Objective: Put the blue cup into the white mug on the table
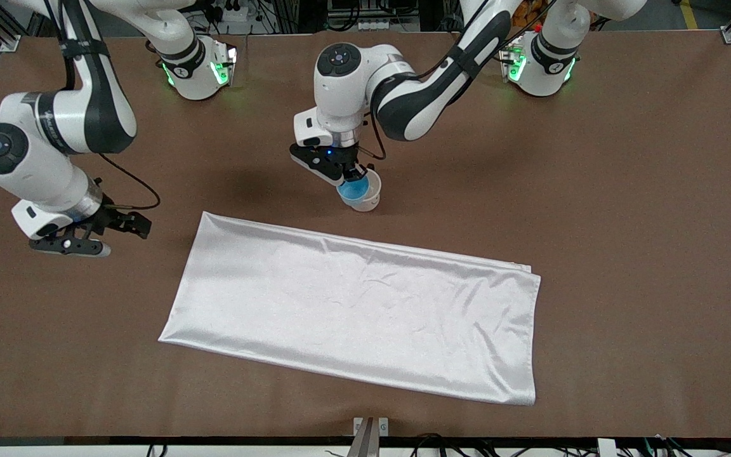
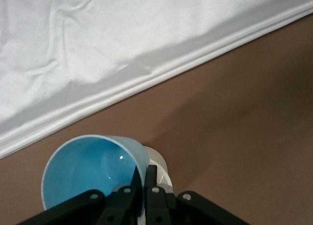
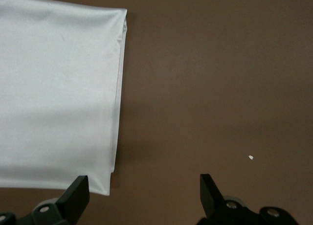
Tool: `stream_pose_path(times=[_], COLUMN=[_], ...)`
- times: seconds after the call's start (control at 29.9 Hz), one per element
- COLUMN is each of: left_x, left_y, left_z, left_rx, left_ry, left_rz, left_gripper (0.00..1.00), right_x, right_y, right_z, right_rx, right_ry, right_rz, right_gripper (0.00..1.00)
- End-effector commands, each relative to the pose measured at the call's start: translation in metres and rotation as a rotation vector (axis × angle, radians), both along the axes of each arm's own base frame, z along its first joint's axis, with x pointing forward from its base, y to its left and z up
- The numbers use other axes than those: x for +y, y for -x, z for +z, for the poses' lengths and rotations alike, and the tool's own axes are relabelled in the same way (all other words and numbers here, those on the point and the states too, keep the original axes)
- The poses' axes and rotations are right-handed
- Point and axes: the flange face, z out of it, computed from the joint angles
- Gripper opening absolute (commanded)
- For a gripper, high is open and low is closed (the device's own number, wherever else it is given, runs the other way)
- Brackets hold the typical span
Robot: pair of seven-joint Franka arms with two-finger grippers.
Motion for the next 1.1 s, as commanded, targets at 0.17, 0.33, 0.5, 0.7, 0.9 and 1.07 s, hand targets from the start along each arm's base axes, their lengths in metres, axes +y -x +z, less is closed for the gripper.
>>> stream_pose_path(times=[0.17,0.33,0.5,0.7,0.9,1.07], left_x=[0.011,0.012,0.015,0.015,0.017,0.014], left_y=[0.007,0.009,0.017,0.019,0.018,0.021], left_z=[-0.015,-0.013,-0.016,-0.009,-0.005,-0.010], left_rx=[-0.022,-0.021,-0.014,-0.002,-0.003,0.006], left_ry=[-0.059,-0.061,-0.074,-0.072,-0.072,-0.076], left_rz=[-0.006,-0.005,0.014,0.055,0.074,0.078], left_gripper=[0.00,0.00,0.00,0.00,0.00,0.00], right_x=[0.003,0.003,0.000,-0.001,-0.002,-0.002], right_y=[0.043,0.043,0.040,0.034,0.029,0.019], right_z=[0.125,0.186,0.221,0.225,0.225,0.223], right_rx=[0.037,0.021,-0.019,-0.031,-0.047,-0.086], right_ry=[-0.010,-0.071,-0.080,-0.082,-0.084,-0.085], right_rz=[-0.015,-0.038,-0.032,-0.021,-0.018,-0.018], right_gripper=[1.00,1.00,1.00,1.00,1.00,1.00])
